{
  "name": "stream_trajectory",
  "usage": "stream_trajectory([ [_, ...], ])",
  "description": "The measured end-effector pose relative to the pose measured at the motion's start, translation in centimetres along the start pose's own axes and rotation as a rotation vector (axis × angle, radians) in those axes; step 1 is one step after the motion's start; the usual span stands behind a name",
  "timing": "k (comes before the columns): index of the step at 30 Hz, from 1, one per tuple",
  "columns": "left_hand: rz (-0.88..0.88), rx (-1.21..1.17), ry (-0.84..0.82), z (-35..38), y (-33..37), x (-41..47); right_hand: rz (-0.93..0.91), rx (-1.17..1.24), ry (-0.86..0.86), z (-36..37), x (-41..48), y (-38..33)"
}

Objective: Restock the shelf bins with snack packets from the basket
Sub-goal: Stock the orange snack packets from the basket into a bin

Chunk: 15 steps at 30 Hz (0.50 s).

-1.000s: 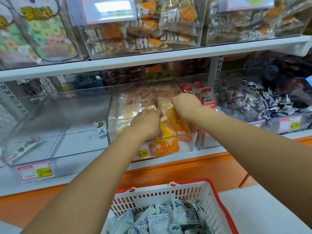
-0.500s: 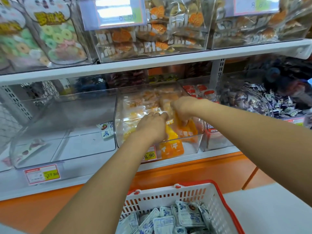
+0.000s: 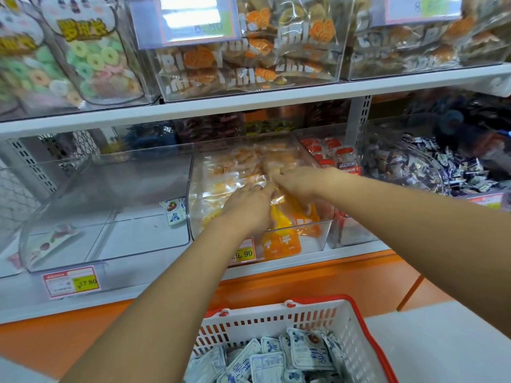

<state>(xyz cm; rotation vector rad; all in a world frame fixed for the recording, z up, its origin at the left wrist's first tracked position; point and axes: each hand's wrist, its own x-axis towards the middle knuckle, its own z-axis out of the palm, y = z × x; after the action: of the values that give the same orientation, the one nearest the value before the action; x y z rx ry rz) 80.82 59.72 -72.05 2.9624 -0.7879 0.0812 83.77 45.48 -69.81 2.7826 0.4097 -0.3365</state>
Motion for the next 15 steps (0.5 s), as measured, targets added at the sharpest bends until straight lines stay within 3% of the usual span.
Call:
stream_trajectory([
  [3,0.011,0.005,0.000,0.0,0.0,0.0,0.035,-0.076,0.034,0.8,-0.5,-0.4],
  [9,0.019,0.006,-0.009,0.3,-0.2,0.3,0.009,-0.234,0.301,1.3,-0.1,0.2],
  [15,0.021,0.013,-0.017,0.3,-0.2,0.3,-0.031,-0.269,0.329,-0.1,1.1,0.6],
])
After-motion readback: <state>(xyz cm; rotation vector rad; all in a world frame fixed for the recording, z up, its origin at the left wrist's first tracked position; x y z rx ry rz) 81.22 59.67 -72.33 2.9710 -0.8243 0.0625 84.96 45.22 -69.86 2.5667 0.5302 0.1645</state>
